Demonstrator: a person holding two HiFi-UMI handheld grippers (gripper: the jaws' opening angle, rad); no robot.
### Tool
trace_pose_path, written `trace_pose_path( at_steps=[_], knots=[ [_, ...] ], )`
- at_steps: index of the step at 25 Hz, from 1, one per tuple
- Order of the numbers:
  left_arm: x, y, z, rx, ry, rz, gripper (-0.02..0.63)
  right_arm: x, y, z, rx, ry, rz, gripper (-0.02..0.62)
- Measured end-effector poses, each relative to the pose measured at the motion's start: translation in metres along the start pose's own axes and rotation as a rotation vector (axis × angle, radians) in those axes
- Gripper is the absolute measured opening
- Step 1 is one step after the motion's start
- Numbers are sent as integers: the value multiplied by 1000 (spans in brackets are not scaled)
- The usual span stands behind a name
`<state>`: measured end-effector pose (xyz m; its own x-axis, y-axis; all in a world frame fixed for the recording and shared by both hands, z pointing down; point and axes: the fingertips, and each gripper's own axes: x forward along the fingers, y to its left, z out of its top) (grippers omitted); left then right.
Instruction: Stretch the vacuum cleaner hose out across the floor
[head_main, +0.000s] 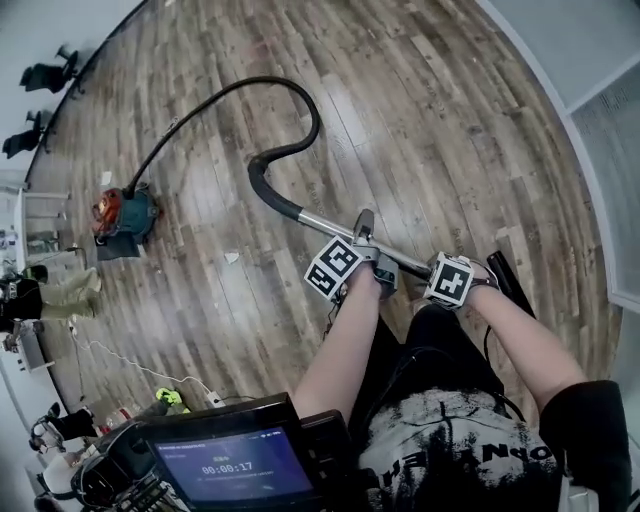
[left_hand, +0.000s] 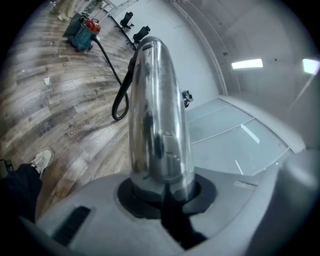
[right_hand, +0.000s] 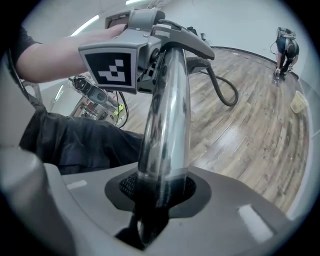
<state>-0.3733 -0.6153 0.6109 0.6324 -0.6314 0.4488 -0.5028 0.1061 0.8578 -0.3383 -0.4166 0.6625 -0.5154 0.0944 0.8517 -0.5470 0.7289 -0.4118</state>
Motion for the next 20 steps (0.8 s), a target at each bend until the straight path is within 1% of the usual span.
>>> trace_pose_path(
  at_steps=[3, 7, 9, 13, 16, 20],
  knots=[
    [-17, -38, -11, 5, -17, -38, 54, -32, 17, -10, -5, -17, 12, 114],
    [-46, -82, -23, 17, -41, -82, 54, -70, 39, -21, -39, -24, -19, 114],
    [-61, -96, -25, 17, -49, -91, 54, -84, 51, -21, -56, -26, -30, 114],
    [-79, -112, -23, 37, -48, -81, 52, -97, 69, -16, -56, -46, -28, 115],
    [-93, -108, -21, 42, -33, -69, 52, -92, 85, -10, -45, -54, -16, 115],
    [-110, -101, -14, 43, -11, -82, 51, -84, 102, 1, -29, -57, -31, 115]
  ],
)
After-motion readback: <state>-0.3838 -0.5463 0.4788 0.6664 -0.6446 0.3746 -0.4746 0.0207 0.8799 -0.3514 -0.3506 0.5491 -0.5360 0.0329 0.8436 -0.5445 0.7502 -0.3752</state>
